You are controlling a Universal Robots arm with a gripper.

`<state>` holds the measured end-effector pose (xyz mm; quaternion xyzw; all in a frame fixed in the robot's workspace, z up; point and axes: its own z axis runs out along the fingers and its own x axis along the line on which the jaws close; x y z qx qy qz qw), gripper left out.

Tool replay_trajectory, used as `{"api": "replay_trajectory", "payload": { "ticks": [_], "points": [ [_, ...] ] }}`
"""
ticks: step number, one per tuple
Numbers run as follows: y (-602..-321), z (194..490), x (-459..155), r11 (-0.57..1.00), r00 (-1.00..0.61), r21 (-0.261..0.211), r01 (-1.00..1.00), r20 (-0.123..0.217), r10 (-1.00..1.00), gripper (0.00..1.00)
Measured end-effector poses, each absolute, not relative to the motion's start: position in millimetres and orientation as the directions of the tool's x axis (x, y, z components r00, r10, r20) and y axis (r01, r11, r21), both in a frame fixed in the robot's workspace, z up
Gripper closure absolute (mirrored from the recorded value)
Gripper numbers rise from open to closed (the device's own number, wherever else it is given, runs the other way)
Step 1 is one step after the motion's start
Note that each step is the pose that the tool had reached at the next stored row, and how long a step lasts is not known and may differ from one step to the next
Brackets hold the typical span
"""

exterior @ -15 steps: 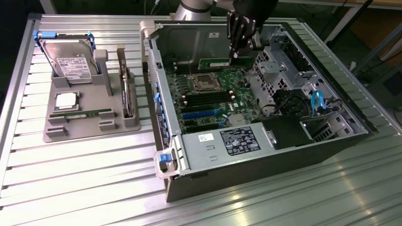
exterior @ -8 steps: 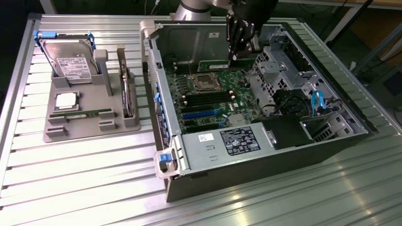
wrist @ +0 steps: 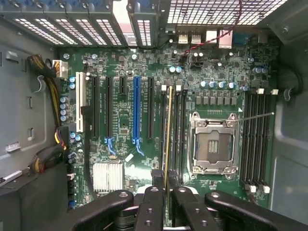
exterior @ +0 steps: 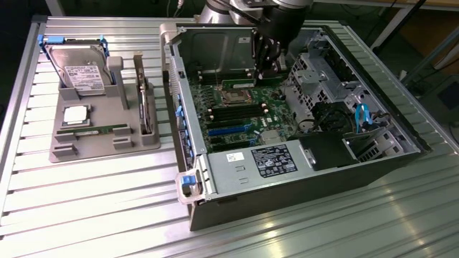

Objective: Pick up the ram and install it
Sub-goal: 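Insert the ram into the slot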

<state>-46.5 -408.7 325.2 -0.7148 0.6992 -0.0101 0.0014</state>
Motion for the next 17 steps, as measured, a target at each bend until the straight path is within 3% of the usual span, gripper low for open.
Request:
{"api": "replay_trajectory", "payload": {
  "ticks": [9, 17],
  "points": [
    [-409, 290, -50, -0.022, 0.022, -0.016, -1.0, 0.013, -1.0, 0.87],
    [-409, 278, -50, -0.022, 0.022, -0.016, -1.0, 0.012, -1.0, 0.87]
  ]
}}
